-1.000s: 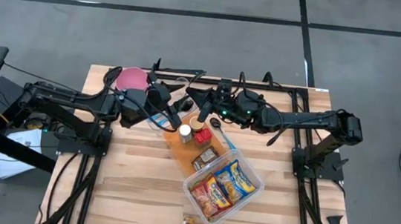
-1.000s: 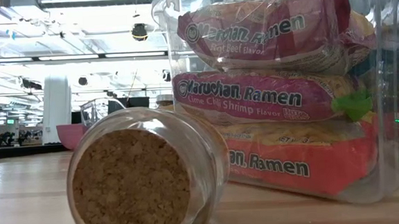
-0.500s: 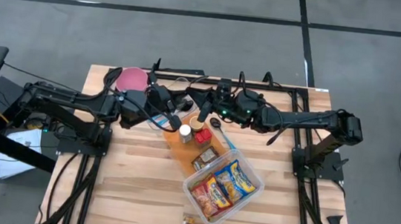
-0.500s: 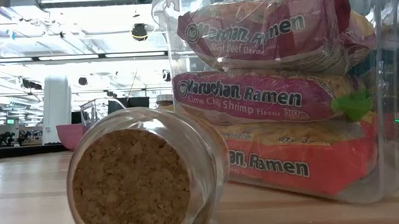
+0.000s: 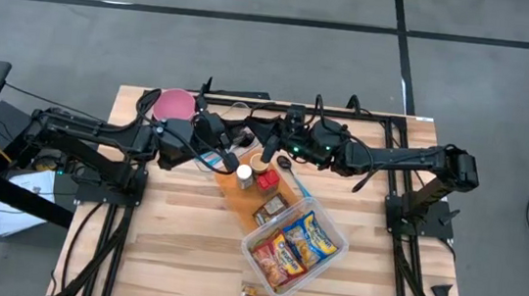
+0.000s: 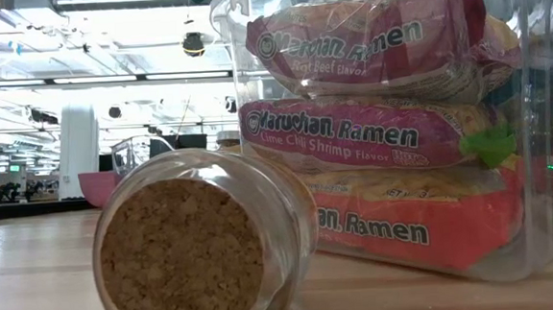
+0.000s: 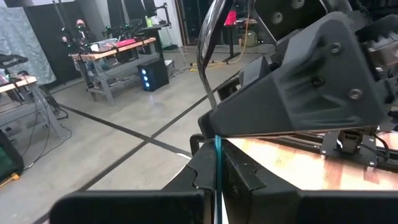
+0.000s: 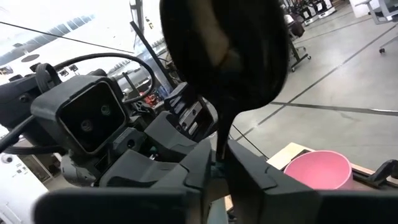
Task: Pick & Place Food Item
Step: Put the blue spoon into the top transparent bin
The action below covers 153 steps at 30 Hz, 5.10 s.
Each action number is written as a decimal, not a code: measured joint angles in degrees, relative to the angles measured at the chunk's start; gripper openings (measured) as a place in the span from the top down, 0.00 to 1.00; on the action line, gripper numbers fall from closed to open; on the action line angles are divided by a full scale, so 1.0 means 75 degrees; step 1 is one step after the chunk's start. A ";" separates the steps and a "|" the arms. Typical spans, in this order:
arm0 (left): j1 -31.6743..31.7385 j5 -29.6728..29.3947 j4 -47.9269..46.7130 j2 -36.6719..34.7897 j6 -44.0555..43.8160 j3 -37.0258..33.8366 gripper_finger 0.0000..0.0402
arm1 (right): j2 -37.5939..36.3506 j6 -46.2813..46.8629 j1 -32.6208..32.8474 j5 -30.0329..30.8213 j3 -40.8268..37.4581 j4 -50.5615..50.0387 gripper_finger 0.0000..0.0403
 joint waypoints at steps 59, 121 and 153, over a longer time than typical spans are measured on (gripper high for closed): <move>0.0000 0.0045 -0.2497 -0.0848 -0.1014 0.0006 1.00 | -0.0548 0.0104 0.0578 -0.0573 0.0006 -0.3628 0.68; 0.5064 0.6395 -0.4630 0.1558 0.1417 -0.0296 0.99 | -0.3589 0.1750 0.5388 0.5703 -0.0003 -0.7023 0.70; 0.5234 0.6567 -0.1070 0.2006 0.0810 -0.3028 0.99 | -0.3590 0.1586 0.4806 0.5845 -0.0003 -0.7026 0.70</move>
